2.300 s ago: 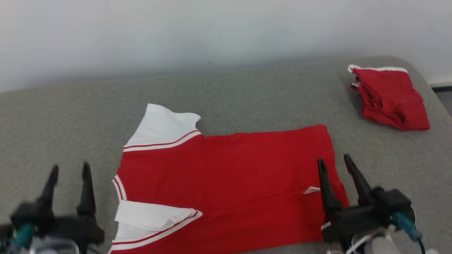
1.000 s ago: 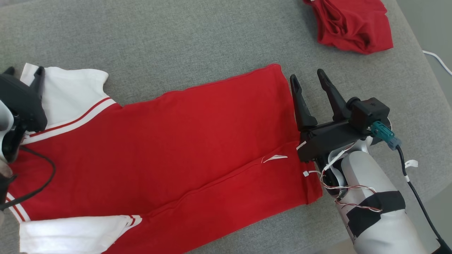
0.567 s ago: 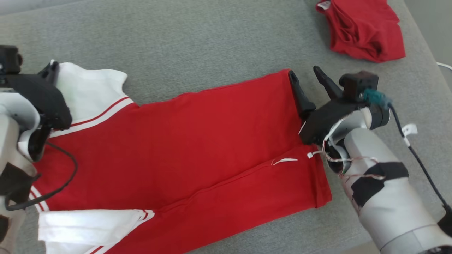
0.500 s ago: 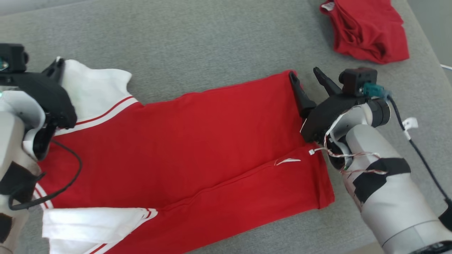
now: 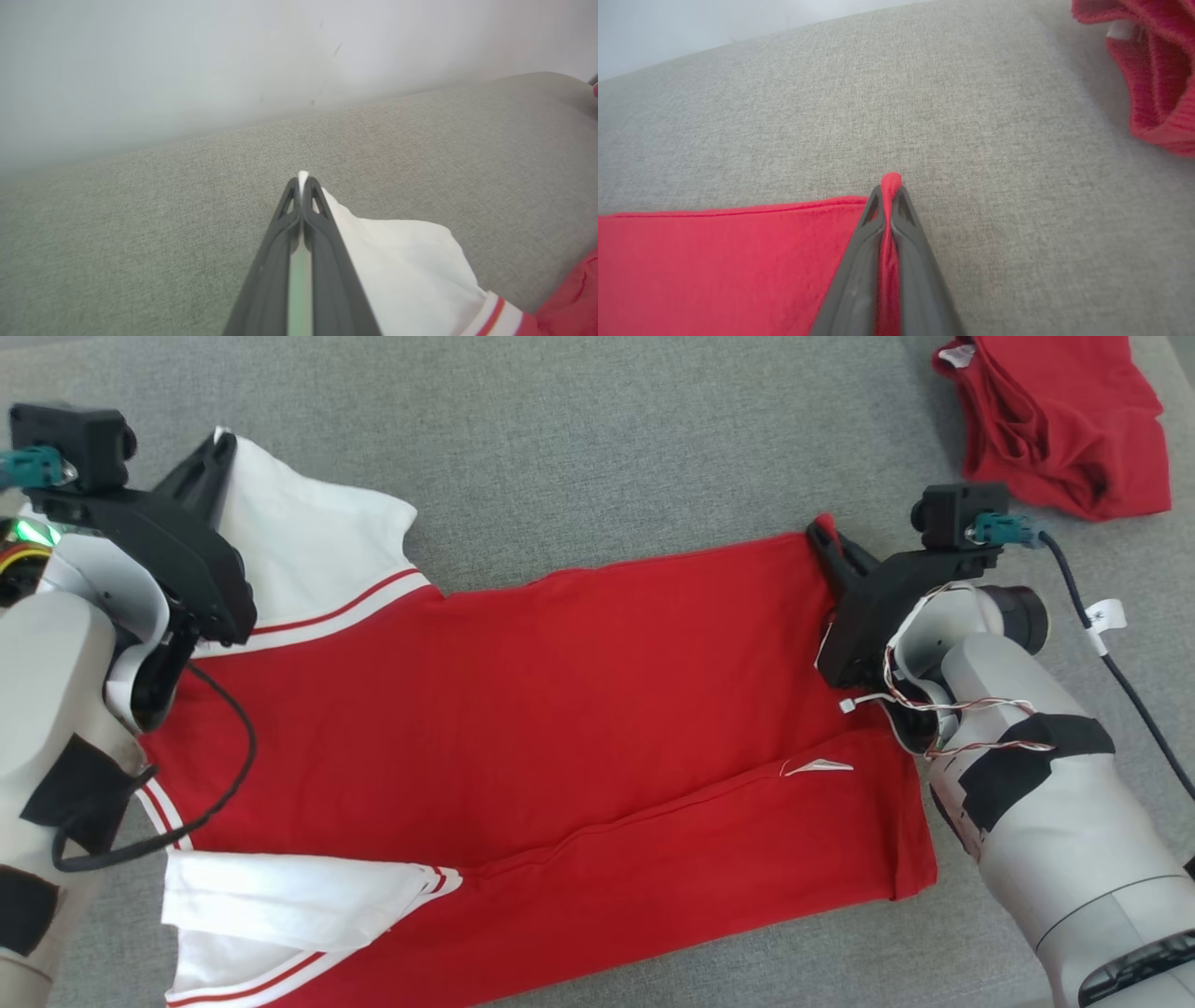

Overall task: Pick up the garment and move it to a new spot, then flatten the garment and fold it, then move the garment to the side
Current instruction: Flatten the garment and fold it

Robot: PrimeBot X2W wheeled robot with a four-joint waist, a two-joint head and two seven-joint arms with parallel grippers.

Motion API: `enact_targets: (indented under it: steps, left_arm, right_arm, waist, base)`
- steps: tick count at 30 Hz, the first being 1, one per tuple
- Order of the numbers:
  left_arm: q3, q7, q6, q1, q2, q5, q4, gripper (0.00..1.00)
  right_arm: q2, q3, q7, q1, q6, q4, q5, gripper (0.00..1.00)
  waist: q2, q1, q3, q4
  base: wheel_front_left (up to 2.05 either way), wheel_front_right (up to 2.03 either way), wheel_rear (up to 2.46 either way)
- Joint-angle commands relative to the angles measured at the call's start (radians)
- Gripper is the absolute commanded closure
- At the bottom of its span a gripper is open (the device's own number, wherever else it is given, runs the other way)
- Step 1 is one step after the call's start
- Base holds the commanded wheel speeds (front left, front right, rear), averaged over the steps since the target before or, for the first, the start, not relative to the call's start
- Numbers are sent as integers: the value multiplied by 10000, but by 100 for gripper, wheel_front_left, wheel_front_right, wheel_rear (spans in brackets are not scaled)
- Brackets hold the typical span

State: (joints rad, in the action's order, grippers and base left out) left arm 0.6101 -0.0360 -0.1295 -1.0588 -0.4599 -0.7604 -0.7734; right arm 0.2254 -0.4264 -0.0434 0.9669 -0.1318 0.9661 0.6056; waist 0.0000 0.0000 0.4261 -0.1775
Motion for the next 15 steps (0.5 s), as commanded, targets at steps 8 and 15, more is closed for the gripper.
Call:
enact_targets:
  steps: [8,15]
  left_arm:
    - [240,761,-7,-220,-47,-316,-125,100]
    - [505,1902,-7,803,76,-565,527,100]
  right_arm:
    - [170,-396,1378,338,28,365,-11,100]
    - [426,-850,2462,-562,28,260,322,100]
  waist:
    - [0,0,-230,151]
    - [0,0,-1057,477]
  base:
    - [0,0,0]
    - [0,0,0]
